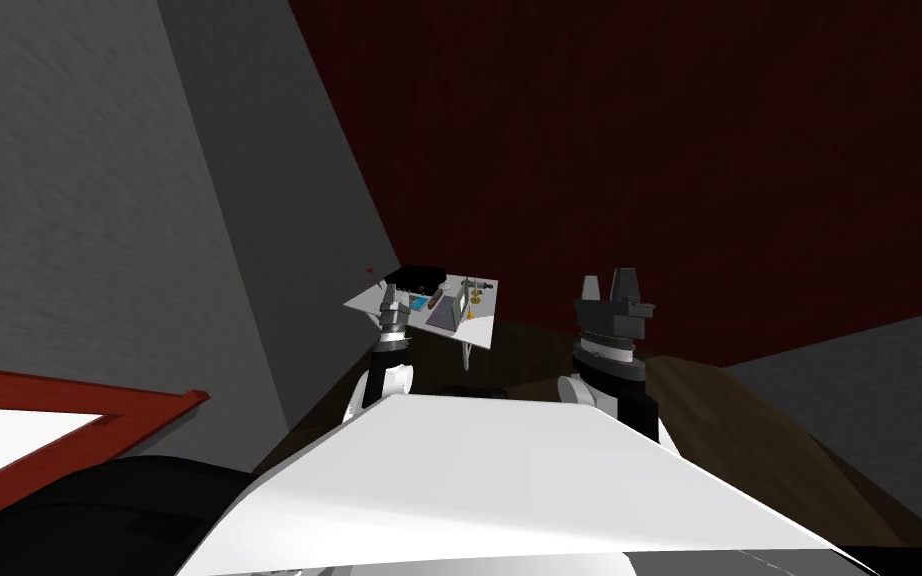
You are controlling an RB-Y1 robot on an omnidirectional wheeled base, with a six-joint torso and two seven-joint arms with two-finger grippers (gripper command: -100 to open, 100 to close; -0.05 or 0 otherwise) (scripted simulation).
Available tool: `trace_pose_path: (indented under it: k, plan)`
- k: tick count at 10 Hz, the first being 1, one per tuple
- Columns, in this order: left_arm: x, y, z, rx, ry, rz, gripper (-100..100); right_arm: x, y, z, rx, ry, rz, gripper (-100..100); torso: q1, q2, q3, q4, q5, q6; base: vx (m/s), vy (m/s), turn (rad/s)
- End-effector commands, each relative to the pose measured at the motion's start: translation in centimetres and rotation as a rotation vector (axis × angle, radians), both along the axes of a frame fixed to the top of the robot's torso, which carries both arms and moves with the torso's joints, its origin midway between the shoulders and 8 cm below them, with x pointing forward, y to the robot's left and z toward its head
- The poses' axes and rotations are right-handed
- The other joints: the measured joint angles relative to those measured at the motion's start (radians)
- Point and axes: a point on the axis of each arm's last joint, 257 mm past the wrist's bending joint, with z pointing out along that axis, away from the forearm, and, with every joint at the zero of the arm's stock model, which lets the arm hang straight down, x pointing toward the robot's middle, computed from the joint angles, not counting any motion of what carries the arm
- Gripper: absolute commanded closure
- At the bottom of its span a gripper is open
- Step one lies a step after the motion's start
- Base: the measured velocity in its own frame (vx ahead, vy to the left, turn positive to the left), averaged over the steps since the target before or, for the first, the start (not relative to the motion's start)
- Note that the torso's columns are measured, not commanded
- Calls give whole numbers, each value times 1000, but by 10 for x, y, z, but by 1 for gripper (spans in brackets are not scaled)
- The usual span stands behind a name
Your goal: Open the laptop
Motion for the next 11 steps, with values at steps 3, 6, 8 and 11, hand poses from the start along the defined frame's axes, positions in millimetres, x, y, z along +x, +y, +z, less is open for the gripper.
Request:
trace_pose_path:
  k: [3,6,8,11]
  plan:
    - [0,0,0,0,0,0,0,0,0,0,0,0,0,0,0,222,-442,221,0,0,0,0,0]
    - [2,-3,-5,56,23,-17,-100,0,0,0,0,0,0,0,0,403,-807,402,0,0,5,-11,-6]
    - [6,-4,-11,103,49,-25,-100,0,0,0,0,1,0,0,-1,415,-831,415,0,0,12,-29,-10]
    - [15,-1,-28,189,123,-15,-100,0,0,0,0,1,0,0,-1,415,-832,416,0,0,24,-57,-24]
